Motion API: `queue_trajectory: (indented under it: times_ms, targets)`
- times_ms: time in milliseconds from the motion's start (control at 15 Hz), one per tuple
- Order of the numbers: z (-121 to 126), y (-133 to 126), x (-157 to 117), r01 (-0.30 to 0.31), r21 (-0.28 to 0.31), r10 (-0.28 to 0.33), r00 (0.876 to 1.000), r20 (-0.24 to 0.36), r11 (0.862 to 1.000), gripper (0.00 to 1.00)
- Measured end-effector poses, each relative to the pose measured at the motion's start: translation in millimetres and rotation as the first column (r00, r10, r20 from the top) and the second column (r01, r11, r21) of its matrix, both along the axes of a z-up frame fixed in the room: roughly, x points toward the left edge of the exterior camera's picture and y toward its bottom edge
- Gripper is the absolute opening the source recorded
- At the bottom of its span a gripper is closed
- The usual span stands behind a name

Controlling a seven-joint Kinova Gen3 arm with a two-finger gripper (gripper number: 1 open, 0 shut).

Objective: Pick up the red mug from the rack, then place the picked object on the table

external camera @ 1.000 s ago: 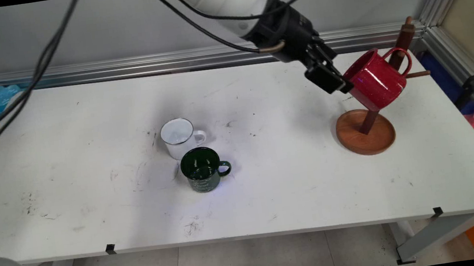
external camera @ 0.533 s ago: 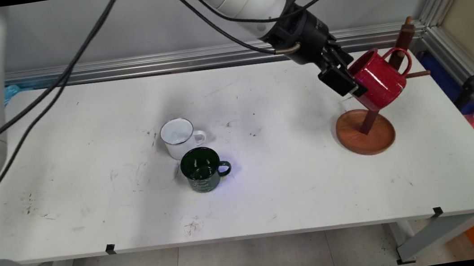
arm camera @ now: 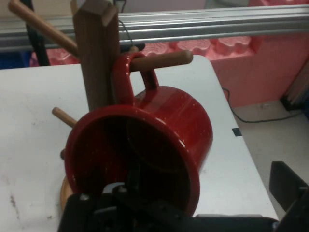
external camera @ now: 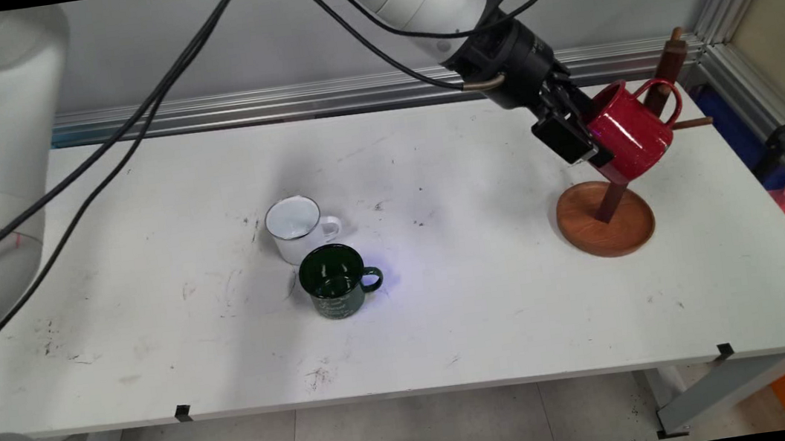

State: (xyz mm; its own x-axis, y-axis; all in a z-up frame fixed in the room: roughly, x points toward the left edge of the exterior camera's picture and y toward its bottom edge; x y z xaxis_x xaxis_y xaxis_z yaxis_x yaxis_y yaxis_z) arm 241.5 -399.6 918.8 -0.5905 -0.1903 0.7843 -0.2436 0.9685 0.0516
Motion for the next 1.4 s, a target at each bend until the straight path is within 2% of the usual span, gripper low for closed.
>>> queue_trajectory:
  times_ms: [533,600,1400]
  targets:
    - [-8,-13,-8,0.055,0.010,-0.055,0.998,-0.010,0.998,1.00]
    - [-9,-14,-8,0.059,0.011,-0.059,0.998,-0.011,0.998,0.00]
    - [-10,-19,-12,0.090,0.031,-0.089,0.996,-0.023,0.995,0.00]
